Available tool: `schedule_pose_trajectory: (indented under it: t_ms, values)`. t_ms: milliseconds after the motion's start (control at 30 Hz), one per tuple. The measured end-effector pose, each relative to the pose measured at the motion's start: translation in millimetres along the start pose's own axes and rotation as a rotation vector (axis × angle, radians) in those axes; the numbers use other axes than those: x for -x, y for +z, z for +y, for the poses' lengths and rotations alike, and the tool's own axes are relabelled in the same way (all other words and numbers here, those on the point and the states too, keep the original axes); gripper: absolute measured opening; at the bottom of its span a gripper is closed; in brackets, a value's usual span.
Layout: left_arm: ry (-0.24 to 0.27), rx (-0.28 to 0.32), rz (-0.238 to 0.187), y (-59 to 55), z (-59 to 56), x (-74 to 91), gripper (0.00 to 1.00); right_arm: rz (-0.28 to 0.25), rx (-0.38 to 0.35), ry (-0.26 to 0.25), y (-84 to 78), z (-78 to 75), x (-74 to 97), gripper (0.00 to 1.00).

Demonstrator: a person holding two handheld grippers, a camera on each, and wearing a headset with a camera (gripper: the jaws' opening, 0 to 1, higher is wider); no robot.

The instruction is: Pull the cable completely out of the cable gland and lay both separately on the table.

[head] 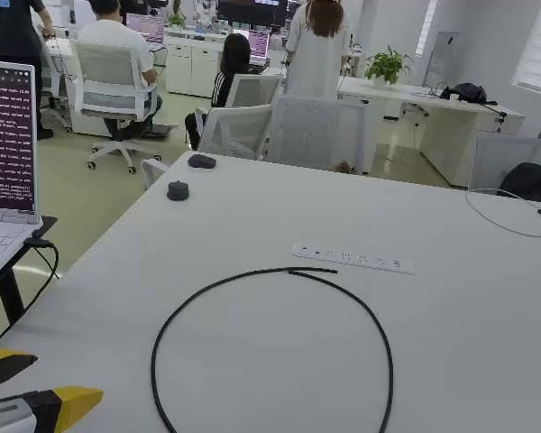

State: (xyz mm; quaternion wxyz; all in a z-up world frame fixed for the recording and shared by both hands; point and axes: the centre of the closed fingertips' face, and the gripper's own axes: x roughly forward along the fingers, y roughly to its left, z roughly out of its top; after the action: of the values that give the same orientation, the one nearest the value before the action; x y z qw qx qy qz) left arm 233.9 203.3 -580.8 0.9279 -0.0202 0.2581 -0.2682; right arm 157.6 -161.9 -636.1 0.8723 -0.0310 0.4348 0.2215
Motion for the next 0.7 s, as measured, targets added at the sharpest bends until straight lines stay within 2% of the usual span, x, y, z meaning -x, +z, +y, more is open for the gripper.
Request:
schedule_pose_trajectory:
  t_ms: [133,267,400,467,567,600,667,700]
  values:
    - [-0.001,0.012,-0.005,-1.3,1.5,1.1,0.53,0.010,0.006,0.009,-3.1,2.5,-0.6,0.42]
    - [0.044,-0.001,-0.003,-1.6,9.5,2.6,0.58,0.004,0.001,0.004,-3.0,0.8,-0.4,0.42]
    - [0.050,0.009,-0.007,-0.1,12.9,6.3,0.60,-0.002,-0.002,-0.006,-3.2,-2.5,-0.1,0.39]
    - [0.059,-0.006,0.006,-3.0,14.9,9.5,0.62,-0.003,-0.003,-0.002,-2.9,-1.9,0.4,0.39]
    - [0.052,0.002,0.021,-7.7,17.9,13.0,0.59,-0.014,-0.011,-0.008,-0.3,-2.2,0.8,0.39]
    - [0.055,0.007,0.021,-8.0,18.8,13.7,0.58,-0.045,-0.056,0.032,4.7,4.8,-1.0,0.39]
    - [0.062,0.014,0.017,-6.3,19.4,14.8,0.59,-0.104,-0.133,0.080,14.3,10.8,-1.2,0.38]
    - [0.062,0.013,0.011,-4.8,19.0,15.2,0.59,-0.115,-0.146,0.083,16.2,10.5,-1.2,0.38]
